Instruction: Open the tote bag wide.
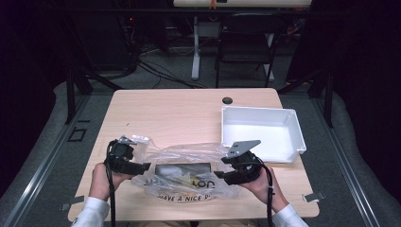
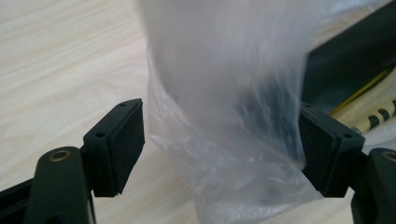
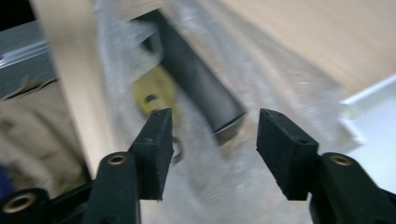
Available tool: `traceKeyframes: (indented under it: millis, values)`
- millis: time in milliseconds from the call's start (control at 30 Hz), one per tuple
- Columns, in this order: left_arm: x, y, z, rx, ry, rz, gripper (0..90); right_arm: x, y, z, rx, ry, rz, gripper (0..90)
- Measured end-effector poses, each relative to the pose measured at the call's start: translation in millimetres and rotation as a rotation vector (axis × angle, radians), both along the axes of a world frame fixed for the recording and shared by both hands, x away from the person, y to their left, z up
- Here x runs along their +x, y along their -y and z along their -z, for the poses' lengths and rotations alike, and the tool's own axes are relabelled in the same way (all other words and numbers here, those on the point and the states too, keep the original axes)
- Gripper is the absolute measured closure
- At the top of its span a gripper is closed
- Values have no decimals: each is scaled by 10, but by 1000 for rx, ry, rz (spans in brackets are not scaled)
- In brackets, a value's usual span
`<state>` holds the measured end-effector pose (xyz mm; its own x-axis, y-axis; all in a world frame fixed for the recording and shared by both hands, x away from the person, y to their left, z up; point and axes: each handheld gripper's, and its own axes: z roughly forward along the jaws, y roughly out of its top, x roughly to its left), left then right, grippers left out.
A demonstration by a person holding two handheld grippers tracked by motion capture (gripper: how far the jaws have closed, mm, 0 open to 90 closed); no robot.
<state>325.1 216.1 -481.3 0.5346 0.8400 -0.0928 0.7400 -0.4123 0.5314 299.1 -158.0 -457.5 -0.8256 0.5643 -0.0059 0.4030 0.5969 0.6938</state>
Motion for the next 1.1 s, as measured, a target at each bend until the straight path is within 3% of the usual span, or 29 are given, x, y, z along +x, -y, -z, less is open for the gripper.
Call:
traceKeyframes:
  millis: [67, 200, 300, 433, 533, 567, 700, 800, 967, 1100]
  values:
    - [-11, 0, 74, 6, -25, 4, 243, 54, -16, 43, -47, 27, 58, 494]
    - [-6, -1, 279, 1, -111, 31, 381, 281, -49, 323, -138, -66, 124, 587]
    - [3, 27, 377, 7, -153, 60, 487, 384, -54, 491, -129, -134, 139, 710]
    - [14, 89, 482, 25, -185, 99, 684, 416, -69, 601, -129, -146, 163, 826]
    - [15, 155, 560, 90, -202, 134, 810, 440, -76, 650, -146, -140, 178, 883]
    - [16, 176, 583, 119, -202, 146, 829, 448, -75, 663, -153, -143, 185, 892]
    - [25, 167, 598, 157, -199, 146, 869, 487, -58, 715, -195, -134, 225, 900]
    - [42, 90, 602, 153, -205, 113, 875, 498, -55, 757, -234, -122, 248, 900]
    - [88, -64, 608, 188, -206, 61, 880, 492, -65, 789, -330, -105, 250, 900]
    - [120, -124, 617, 197, -202, 41, 880, 485, -81, 797, -345, -99, 253, 900]
